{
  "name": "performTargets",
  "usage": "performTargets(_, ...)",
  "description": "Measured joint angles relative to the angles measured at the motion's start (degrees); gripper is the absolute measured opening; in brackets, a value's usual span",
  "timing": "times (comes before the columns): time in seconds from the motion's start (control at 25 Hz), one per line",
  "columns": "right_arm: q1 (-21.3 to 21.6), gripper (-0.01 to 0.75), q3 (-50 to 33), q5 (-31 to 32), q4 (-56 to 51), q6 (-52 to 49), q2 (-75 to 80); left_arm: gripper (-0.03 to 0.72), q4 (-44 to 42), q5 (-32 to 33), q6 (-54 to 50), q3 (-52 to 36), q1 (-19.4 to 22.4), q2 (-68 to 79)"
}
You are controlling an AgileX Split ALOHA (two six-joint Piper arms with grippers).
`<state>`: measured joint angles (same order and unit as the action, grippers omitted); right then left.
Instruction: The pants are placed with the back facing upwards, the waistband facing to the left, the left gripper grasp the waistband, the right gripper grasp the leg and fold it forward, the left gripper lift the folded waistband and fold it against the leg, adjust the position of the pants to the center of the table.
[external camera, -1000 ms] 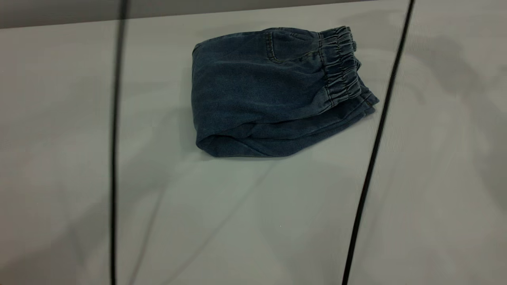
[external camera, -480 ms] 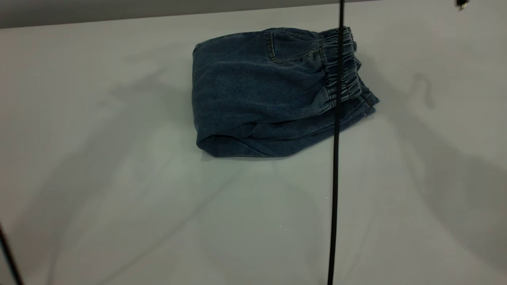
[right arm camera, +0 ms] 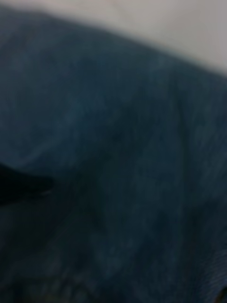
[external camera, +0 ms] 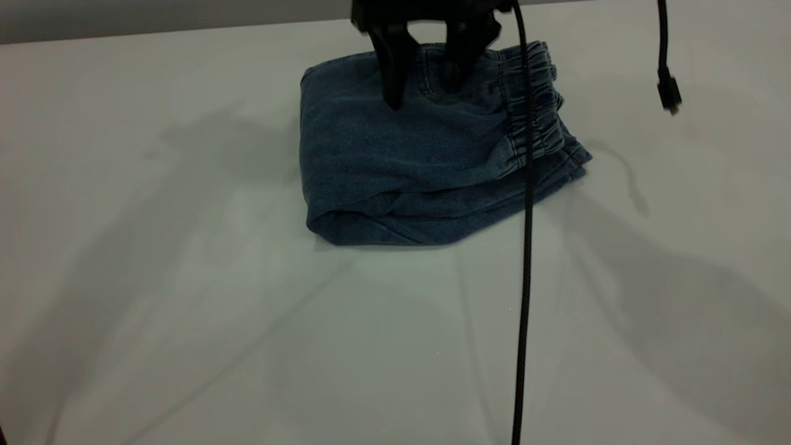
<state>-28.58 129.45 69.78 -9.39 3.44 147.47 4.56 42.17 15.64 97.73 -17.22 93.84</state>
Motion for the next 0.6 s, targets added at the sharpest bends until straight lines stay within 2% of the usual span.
performTargets(0.2,-0.47,0.483,0.0,-0.04,3.47,-3.44,3.58,0.582,0.0,0.15,0.5,0.0,0.0,0.0)
performTargets(0.6,-5.2,0.483,0.0,0.18,-1.64,-8.24,4.5,0.582,0.07,1.07,0.55,0.0,0.0,-0.05)
